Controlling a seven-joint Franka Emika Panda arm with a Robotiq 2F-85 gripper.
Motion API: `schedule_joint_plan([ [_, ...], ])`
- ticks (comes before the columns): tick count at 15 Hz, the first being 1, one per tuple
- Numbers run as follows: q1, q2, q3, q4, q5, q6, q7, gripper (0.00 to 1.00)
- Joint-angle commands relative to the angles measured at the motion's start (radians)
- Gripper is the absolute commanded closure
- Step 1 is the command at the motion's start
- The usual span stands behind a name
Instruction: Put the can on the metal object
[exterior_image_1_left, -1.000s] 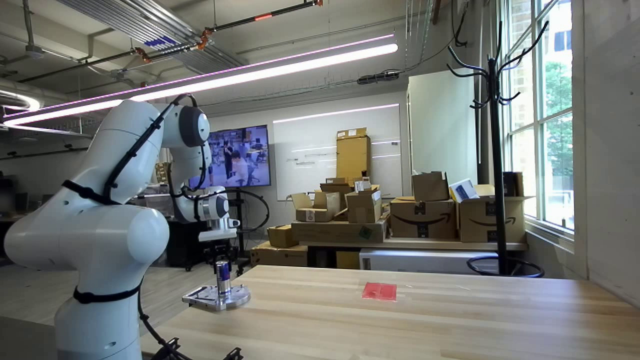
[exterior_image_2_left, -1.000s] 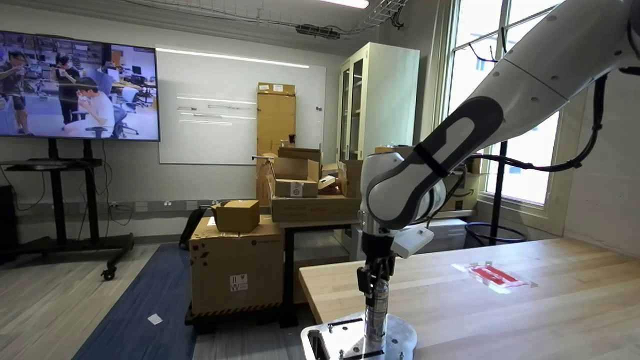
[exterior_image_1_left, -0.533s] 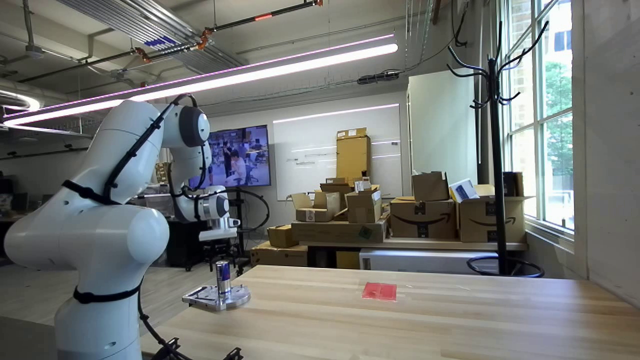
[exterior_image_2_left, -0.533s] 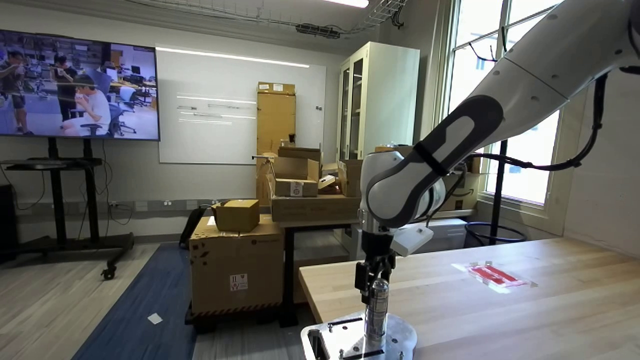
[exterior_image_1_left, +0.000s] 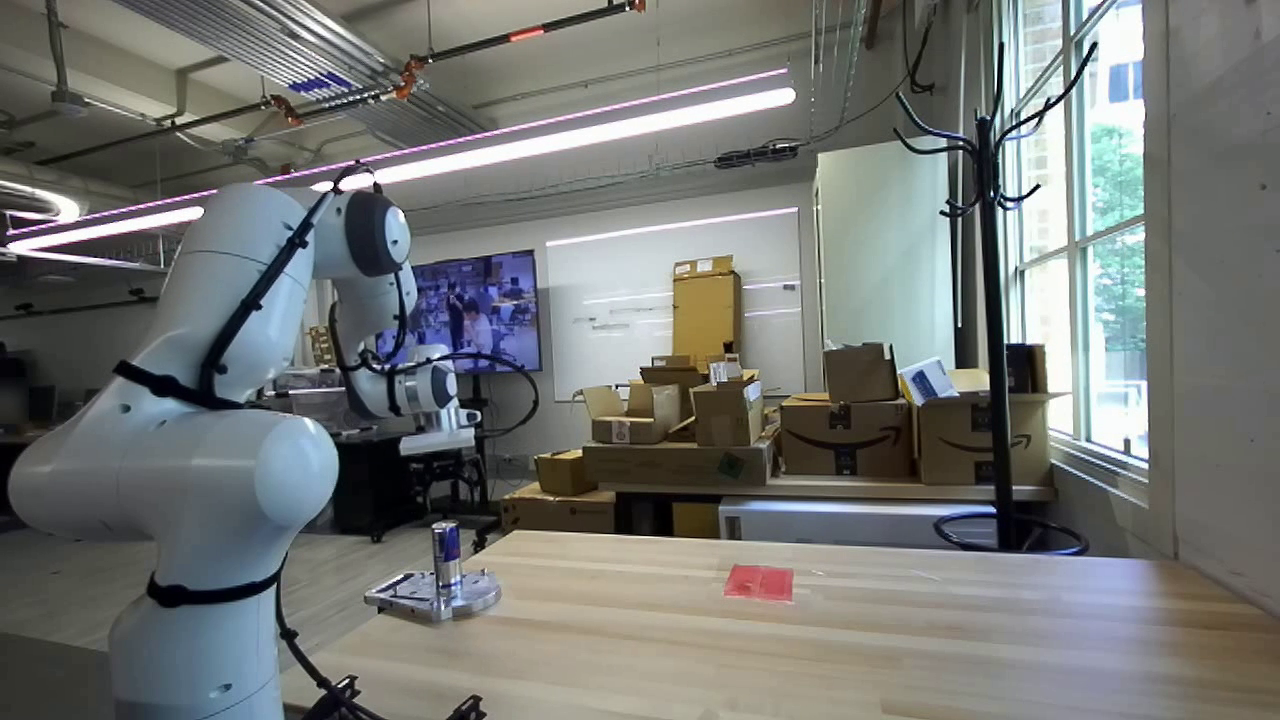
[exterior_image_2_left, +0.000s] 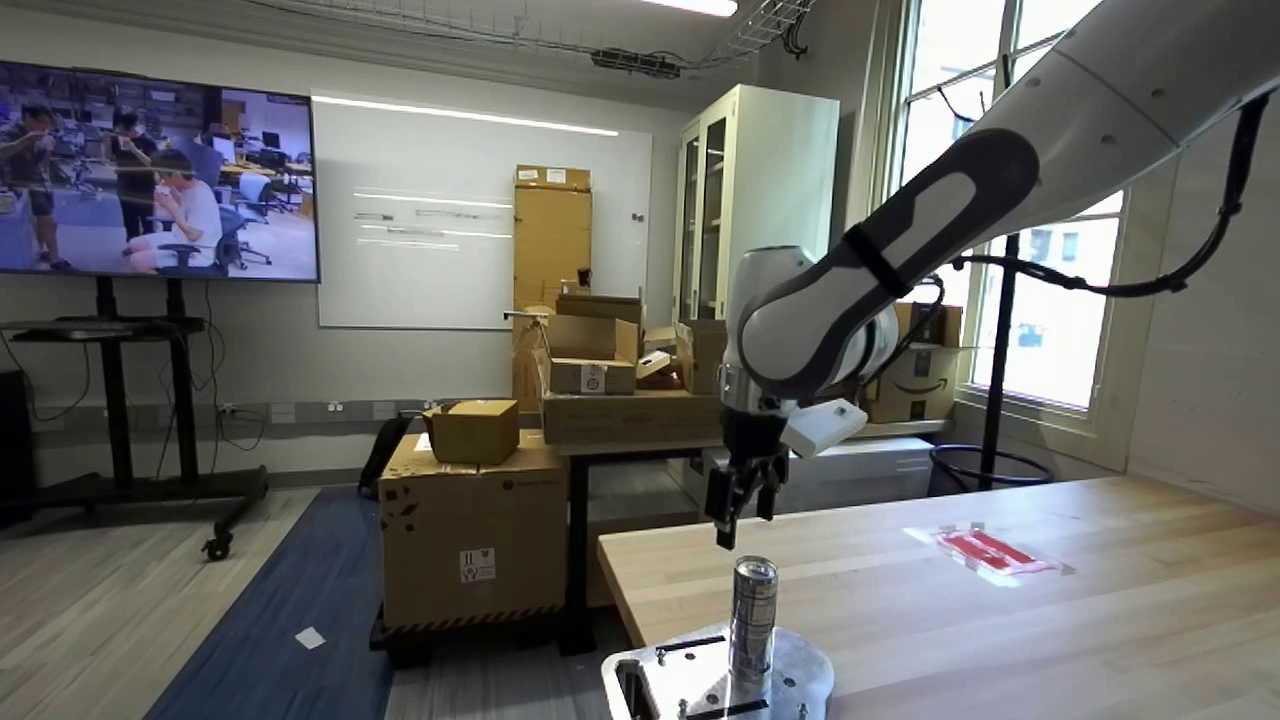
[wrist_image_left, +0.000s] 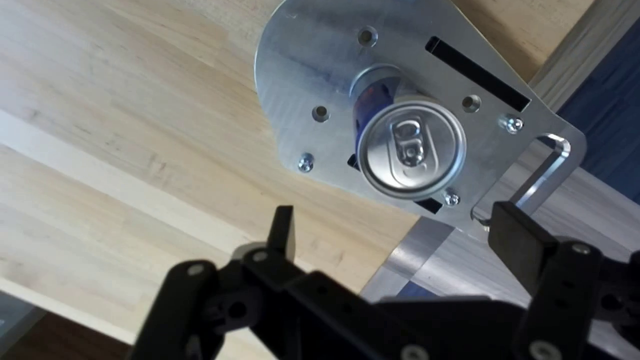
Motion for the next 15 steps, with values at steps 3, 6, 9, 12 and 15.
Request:
schedule_joint_plan([
  [3, 0.002, -0.189, -0.005, -0.046, -0.032, -0.116, 0.054, 0.00],
  [6, -0.027, -0.252, -0.015, -0.058, -0.010, -0.148, 0.057, 0.00],
  [9, -0.070, -0.312, -0.046, -0.079, 0.016, -0.158, 0.048, 0.00],
  [12, -0.121, -0.353, -0.082, -0.105, 0.055, -0.161, 0.034, 0.00],
  [15, -0.164, -0.381, -0.116, -0.139, 0.088, -0.154, 0.032, 0.00],
])
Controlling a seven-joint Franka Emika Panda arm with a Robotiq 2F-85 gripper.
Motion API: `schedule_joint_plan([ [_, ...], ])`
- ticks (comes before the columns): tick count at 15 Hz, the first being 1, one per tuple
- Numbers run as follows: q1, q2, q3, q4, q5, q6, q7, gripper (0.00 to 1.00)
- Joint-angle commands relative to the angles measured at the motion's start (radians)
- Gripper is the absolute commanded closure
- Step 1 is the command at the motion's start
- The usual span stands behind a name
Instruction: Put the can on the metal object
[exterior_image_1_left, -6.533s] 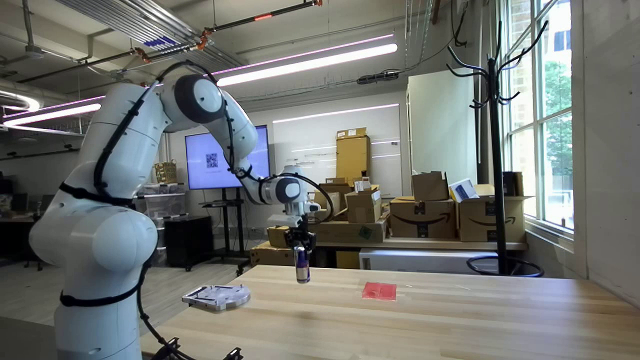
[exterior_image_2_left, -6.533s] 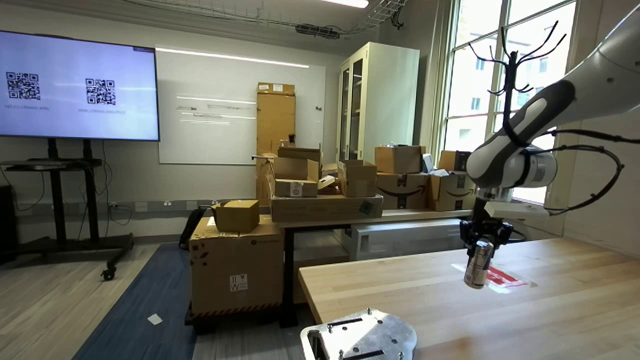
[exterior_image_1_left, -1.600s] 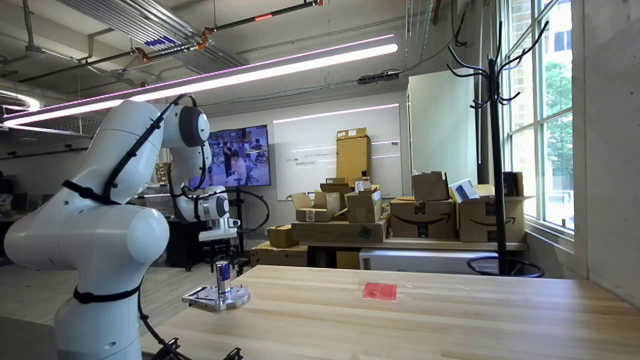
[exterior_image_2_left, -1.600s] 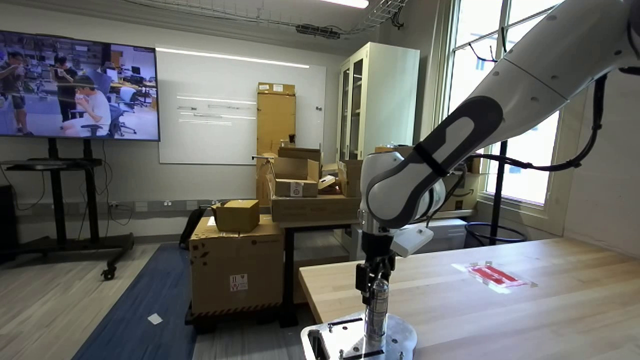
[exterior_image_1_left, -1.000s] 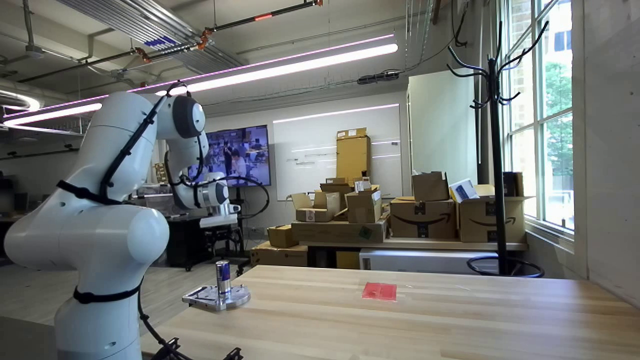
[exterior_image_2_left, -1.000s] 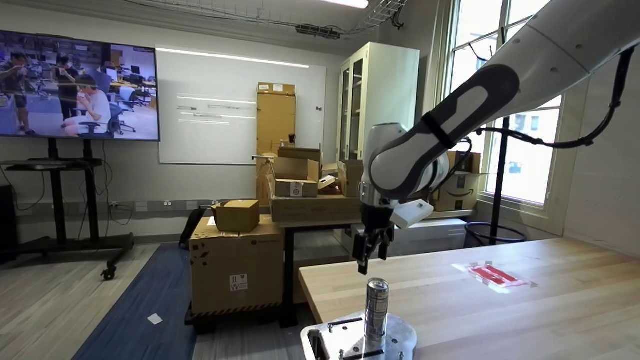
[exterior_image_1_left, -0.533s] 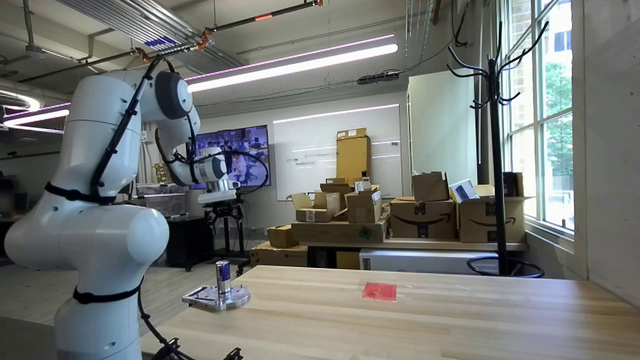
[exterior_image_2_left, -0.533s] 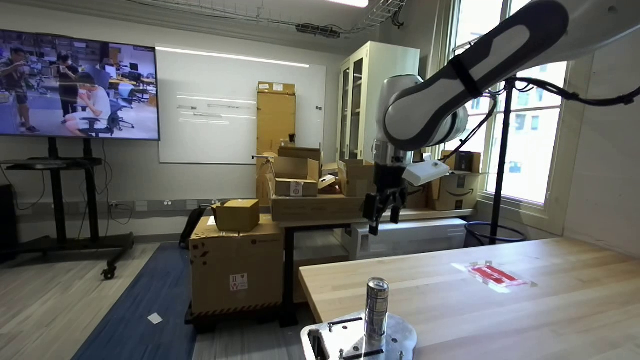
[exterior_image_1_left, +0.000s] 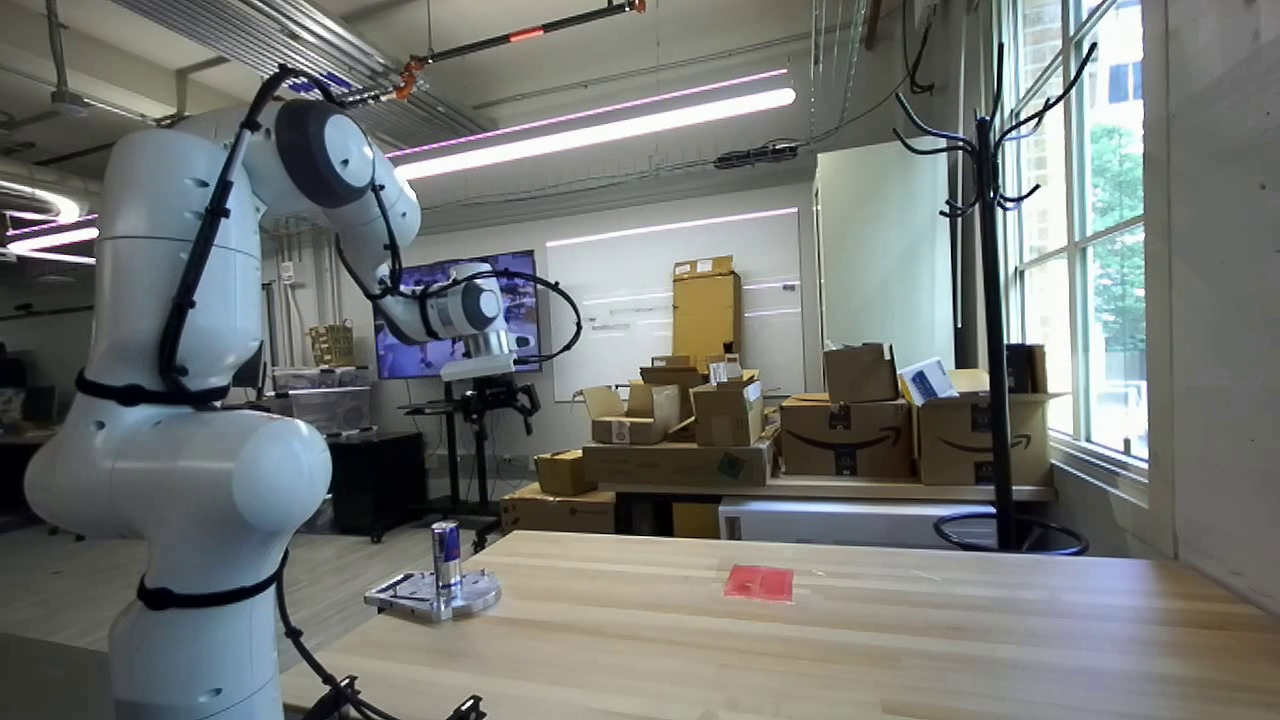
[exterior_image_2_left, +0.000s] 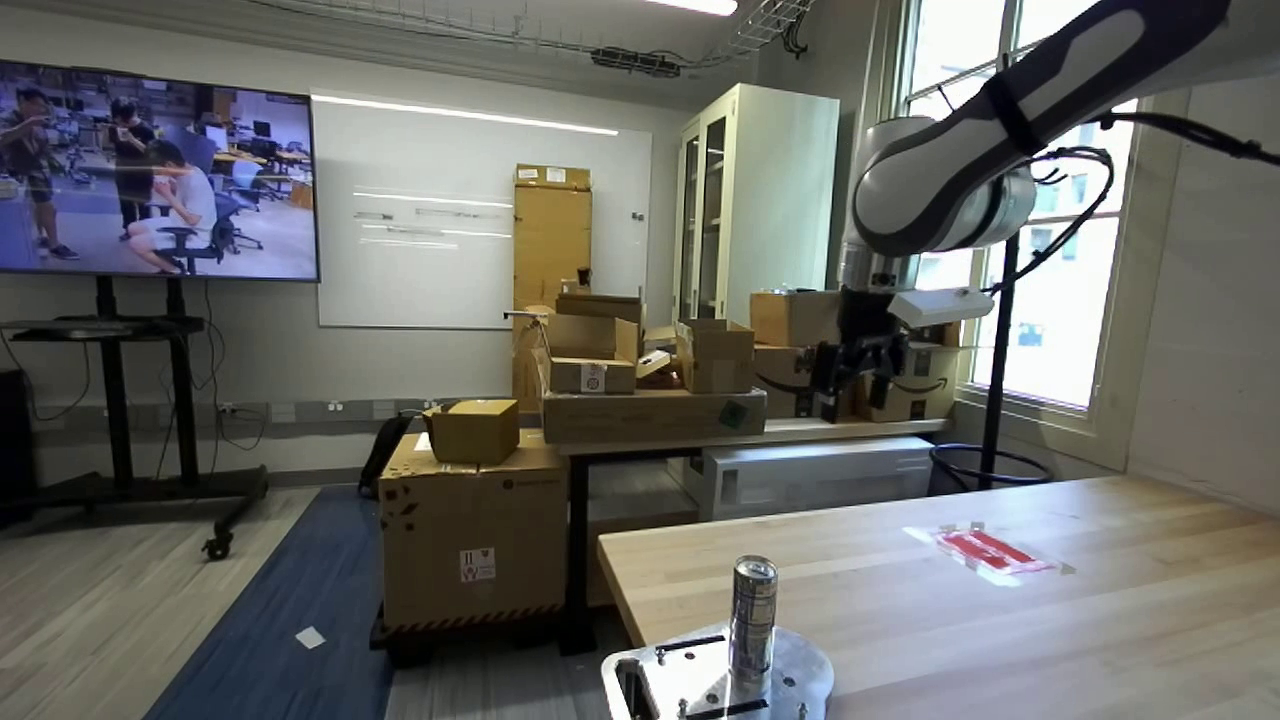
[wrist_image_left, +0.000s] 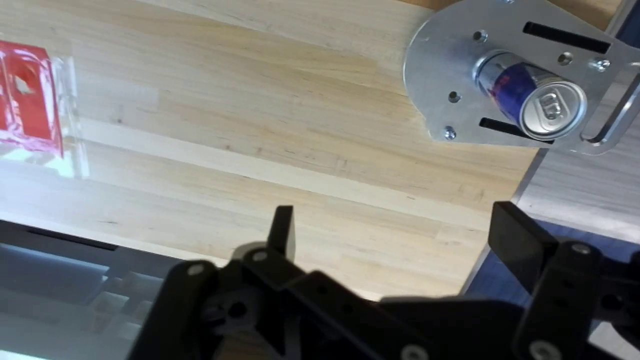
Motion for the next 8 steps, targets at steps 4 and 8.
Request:
schedule_joint_plan([
  [4, -0.073, -0.080, -0.041, -0.089, 0.074, -0.005, -0.011, 0.00],
  [8, -0.073, -0.046, -0.043, -0.065, 0.060, -0.001, 0.000, 0.00],
])
